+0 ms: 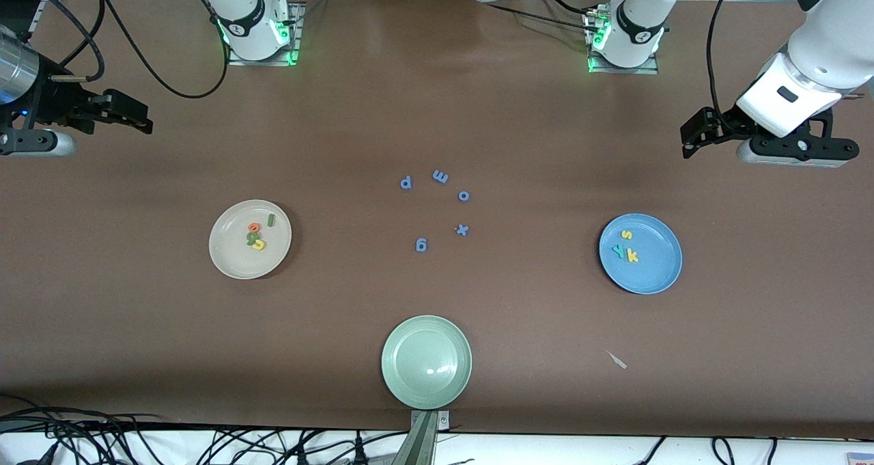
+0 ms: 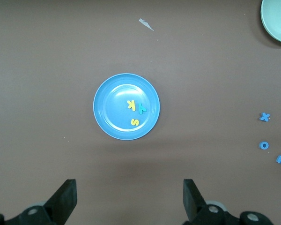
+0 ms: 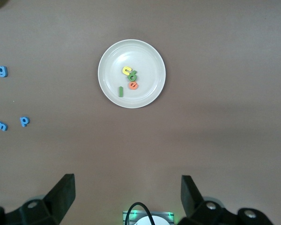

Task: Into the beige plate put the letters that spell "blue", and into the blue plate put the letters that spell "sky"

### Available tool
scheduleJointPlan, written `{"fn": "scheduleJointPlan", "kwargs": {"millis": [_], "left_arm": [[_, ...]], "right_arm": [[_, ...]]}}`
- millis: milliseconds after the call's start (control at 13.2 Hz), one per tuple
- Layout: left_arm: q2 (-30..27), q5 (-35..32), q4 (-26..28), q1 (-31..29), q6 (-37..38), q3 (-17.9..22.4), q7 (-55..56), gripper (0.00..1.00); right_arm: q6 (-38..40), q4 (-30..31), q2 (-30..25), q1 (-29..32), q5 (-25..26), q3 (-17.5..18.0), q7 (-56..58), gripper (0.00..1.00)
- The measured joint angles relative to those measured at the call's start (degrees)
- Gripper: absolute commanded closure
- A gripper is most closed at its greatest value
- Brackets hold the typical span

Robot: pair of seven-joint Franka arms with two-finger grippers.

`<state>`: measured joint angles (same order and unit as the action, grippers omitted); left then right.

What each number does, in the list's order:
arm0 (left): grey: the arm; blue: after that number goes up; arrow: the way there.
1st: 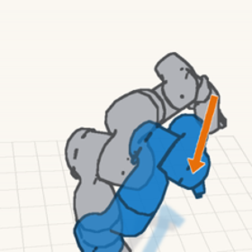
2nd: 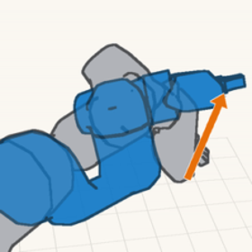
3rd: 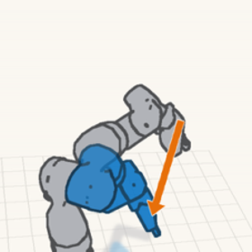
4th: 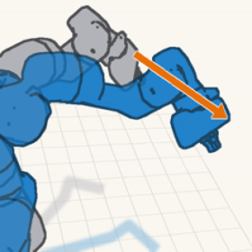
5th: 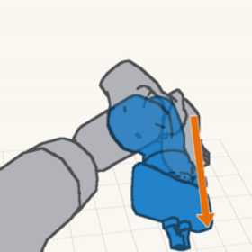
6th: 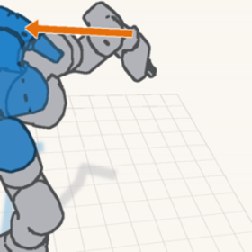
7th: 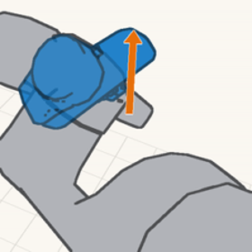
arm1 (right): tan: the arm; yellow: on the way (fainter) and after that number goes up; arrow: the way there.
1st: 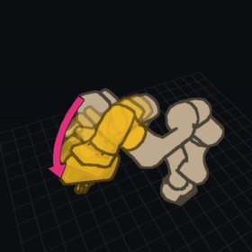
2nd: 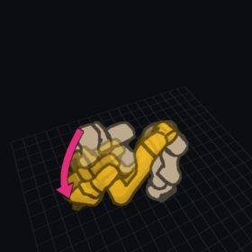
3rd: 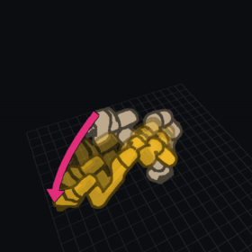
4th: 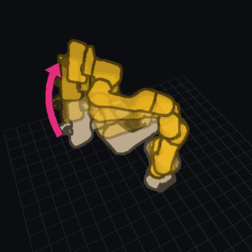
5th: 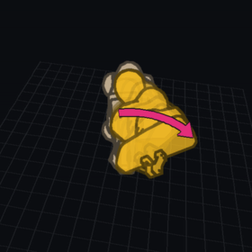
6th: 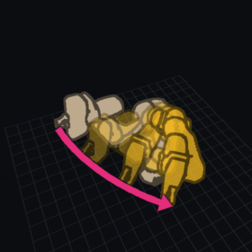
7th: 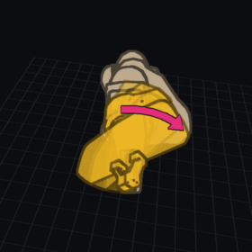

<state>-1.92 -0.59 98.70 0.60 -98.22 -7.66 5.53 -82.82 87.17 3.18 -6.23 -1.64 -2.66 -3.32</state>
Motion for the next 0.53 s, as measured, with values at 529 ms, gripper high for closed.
{"fn": "scheduleJointPlan", "kwargs": {"millis": [529], "left_arm": [[0.00, 0.00, 0.00, 0.00, 0.00, 0.00, 0.00, 0.00]], "right_arm": [[-0.68, -1.59, 0.04, -0.20, 3.67, 0.57, 0.10, 0.00]]}}
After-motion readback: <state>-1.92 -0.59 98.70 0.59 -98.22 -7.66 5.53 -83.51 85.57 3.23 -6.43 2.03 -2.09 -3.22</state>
